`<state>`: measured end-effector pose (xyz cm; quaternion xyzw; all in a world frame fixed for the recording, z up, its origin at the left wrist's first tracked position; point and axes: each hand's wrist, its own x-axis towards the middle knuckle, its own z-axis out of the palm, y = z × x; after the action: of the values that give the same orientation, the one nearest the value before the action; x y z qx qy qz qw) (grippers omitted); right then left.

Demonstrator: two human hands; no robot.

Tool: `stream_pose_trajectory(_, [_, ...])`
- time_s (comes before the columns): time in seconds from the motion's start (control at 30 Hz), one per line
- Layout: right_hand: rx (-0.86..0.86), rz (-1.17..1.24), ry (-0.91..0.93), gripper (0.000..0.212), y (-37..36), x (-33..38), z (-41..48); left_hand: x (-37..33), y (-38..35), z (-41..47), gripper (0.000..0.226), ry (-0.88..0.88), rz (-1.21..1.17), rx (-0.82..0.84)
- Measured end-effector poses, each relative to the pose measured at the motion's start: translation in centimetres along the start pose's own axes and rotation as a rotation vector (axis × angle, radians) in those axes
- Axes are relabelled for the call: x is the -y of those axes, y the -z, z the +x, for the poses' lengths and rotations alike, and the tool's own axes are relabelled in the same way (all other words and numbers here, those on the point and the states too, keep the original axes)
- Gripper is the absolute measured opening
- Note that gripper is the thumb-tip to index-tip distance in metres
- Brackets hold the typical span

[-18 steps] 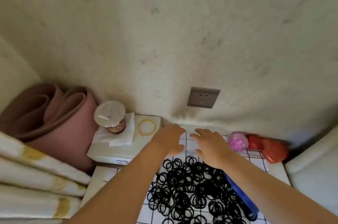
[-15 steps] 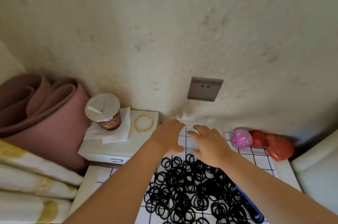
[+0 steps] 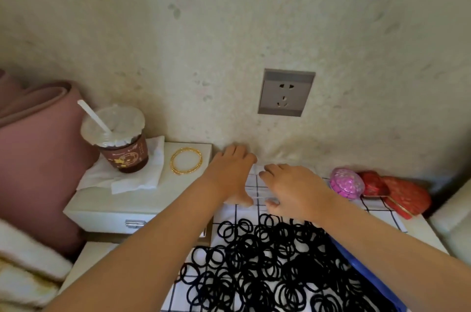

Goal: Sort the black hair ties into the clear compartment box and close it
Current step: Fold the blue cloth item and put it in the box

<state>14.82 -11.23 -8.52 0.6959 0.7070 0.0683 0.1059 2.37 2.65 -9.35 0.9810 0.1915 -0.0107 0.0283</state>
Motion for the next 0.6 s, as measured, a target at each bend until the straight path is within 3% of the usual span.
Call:
stream_pose_trajectory(0.3, [-0.099, -0.034, -0.047, 0.046, 1.1, -0.2, -1.8, -1.7, 0.3, -2.0, 0.108, 0.034, 0.079, -0.016])
stream_pose_trajectory(0.37, [-0.173, -0.143, -0.066, 0.039, 1.5, 0.0, -2.6, -2.5, 1.0, -3.3, 0.096, 0.039, 0.004, -0.117])
stream_pose_trajectory(0.47, [-0.28, -0.161, -0.219, 0.027, 2.6, 0.3, -3.6, -3.7, 2.0, -5.5, 0.059, 0.007, -0.061, -0.374])
stream_pose_trajectory(0.6, [-0.294, -0.048, -0.408, 0.036, 3.1, 1.0, -3.6, -4.7, 2.5, -7.1, 0.024, -0.033, -0.098, -0.523])
